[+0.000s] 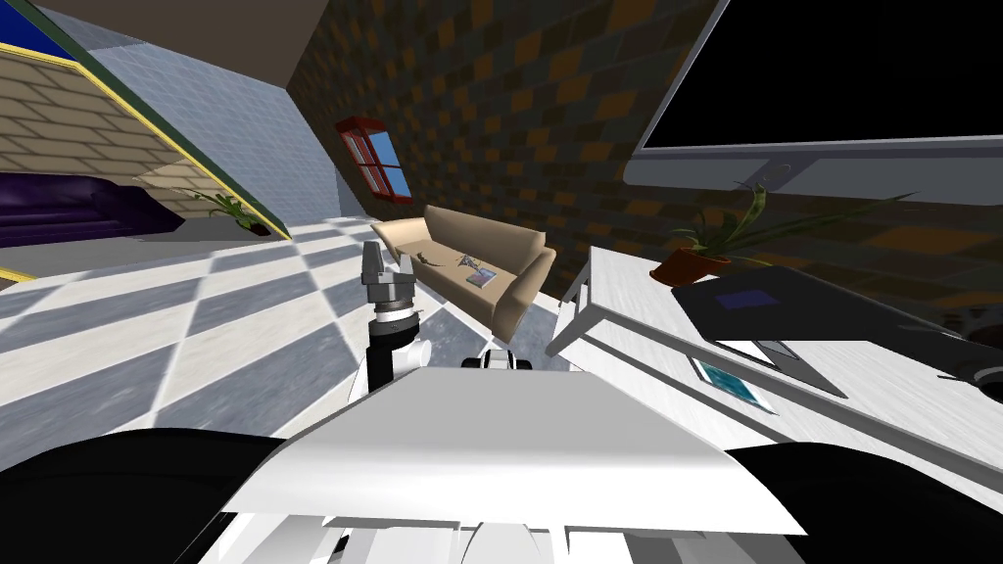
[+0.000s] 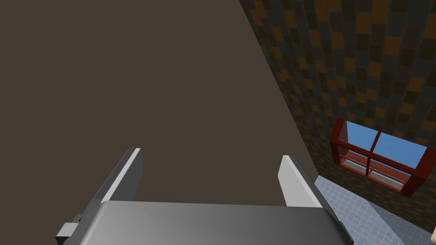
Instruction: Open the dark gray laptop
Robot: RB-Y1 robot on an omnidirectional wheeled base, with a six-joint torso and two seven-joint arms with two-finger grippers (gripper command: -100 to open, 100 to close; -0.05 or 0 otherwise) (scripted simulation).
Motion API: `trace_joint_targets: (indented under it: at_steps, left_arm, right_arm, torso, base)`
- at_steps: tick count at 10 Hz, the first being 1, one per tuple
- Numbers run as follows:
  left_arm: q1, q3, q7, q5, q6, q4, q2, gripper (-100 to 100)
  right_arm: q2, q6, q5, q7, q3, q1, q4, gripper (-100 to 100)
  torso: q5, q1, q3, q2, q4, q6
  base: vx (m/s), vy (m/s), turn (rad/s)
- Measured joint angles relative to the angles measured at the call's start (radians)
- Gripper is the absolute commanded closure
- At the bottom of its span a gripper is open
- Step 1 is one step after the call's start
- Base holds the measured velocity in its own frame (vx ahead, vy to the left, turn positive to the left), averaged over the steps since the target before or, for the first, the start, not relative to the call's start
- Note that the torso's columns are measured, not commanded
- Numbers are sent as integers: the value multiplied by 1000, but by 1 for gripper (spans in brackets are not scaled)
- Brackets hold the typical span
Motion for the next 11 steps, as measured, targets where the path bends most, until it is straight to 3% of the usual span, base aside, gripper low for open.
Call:
trace_joint_targets:
  at_steps: [1, 2, 4, 6, 7, 8, 10, 11]
  left_arm:
    - [0, 0, 0, 0, 0, 0, 0, 0]
    - [0, 0, 0, 0, 0, 0, 0, 0]
    - [0, 0, 0, 0, 0, 0, 0, 0]
    - [0, 0, 0, 0, 0, 0, 0, 0]
    - [0, 0, 0, 0, 0, 0, 0, 0]
    - [0, 0, 0, 0, 0, 0, 0, 0]
    - [0, 0, 0, 0, 0, 0, 0, 0]
    - [0, 0, 0, 0, 0, 0, 0, 0]
  right_arm:
    - [11, -26, -9, -22, 19, -16, 17, 100]
    - [18, -26, -22, -41, 2, 20, -13, 100]
    - [26, -63, -26, -85, 69, -47, 33, 100]
    - [41, -60, -43, -91, 28, 8, -3, 100]
    - [48, -73, -42, -102, 53, -19, 15, 100]
    - [54, -58, -57, -110, 18, 42, -35, 100]
    - [63, -60, -57, -113, 23, 30, -28, 100]
    - [82, -62, -63, -131, 51, -6, -2, 100]
  torso:
    - [-2, -2, 0, 0, 0, 0]
    - [-1, -1, 0, -1, -1, -2]
    - [-2, -1, -2, -3, -1, -4]
    - [2, 6, -2, -4, -1, -5]
    - [3, 8, -2, -4, -1, -6]
    - [5, 10, -3, -3, -1, -7]
    - [13, 12, -5, -3, 0, -5]
    - [12, 7, -2, 2, 2, -8]
  base:
    - [-12, -62, -11]
    - [-15, -57, -18]
    - [-18, -65, 9]
    - [-5, -30, -13]
    - [-7, -32, 8]
    - [-6, -11, -10]
    - [-73, -30, 95]
    - [-217, -104, 344]
